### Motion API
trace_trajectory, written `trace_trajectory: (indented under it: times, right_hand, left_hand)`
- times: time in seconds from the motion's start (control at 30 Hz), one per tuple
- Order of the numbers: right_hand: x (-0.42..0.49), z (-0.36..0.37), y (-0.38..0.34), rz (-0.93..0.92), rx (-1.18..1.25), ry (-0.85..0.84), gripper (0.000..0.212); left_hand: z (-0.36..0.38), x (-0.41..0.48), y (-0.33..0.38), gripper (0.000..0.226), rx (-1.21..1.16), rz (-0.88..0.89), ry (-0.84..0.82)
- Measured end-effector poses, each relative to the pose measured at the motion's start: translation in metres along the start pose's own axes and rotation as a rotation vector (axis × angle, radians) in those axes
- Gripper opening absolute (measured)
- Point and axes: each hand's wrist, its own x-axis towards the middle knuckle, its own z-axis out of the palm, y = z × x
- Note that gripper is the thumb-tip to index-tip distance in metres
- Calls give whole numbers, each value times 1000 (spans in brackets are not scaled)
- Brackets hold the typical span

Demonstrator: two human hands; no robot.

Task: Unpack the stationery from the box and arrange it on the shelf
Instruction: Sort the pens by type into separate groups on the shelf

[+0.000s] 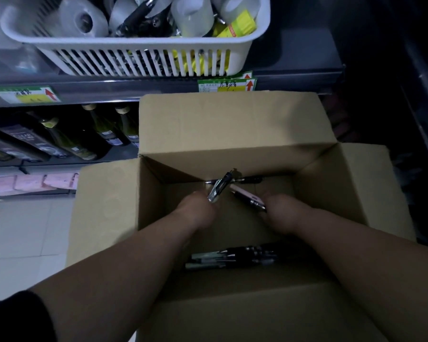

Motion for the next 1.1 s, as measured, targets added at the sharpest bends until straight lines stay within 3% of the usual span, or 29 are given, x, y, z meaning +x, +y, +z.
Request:
trace_trajectory:
  times: [0.1, 0.27, 0.37, 0.43, 0.57, 0.77, 1.1]
  right_hand:
    - [-15, -9, -3, 76, 66, -55, 42]
    - [-47, -25, -11, 186, 313, -157, 37]
    - [-64, -26, -7, 256, 762, -118, 15]
    - [-78, -28, -4, 279, 1053, -93, 13]
    - [-118, -36, 5, 274, 1284, 26, 5]
    - [-198, -32, 20, 238, 1526, 251, 11]
    - [-366, 49, 31, 307, 1641, 610, 12]
  left_hand:
    - [1, -7, 3, 34, -52, 11, -49]
    - [-1, -34, 11, 29, -144, -9, -269]
    - [2, -41, 18, 11, -371, 47, -312]
    - [0, -48, 24, 3, -537, 58, -291]
    - [-9, -76, 44, 6, -623, 122, -295]
    - [-16, -128, 86, 8, -682, 250, -280]
    - [51, -253, 140, 9, -663, 473, -332]
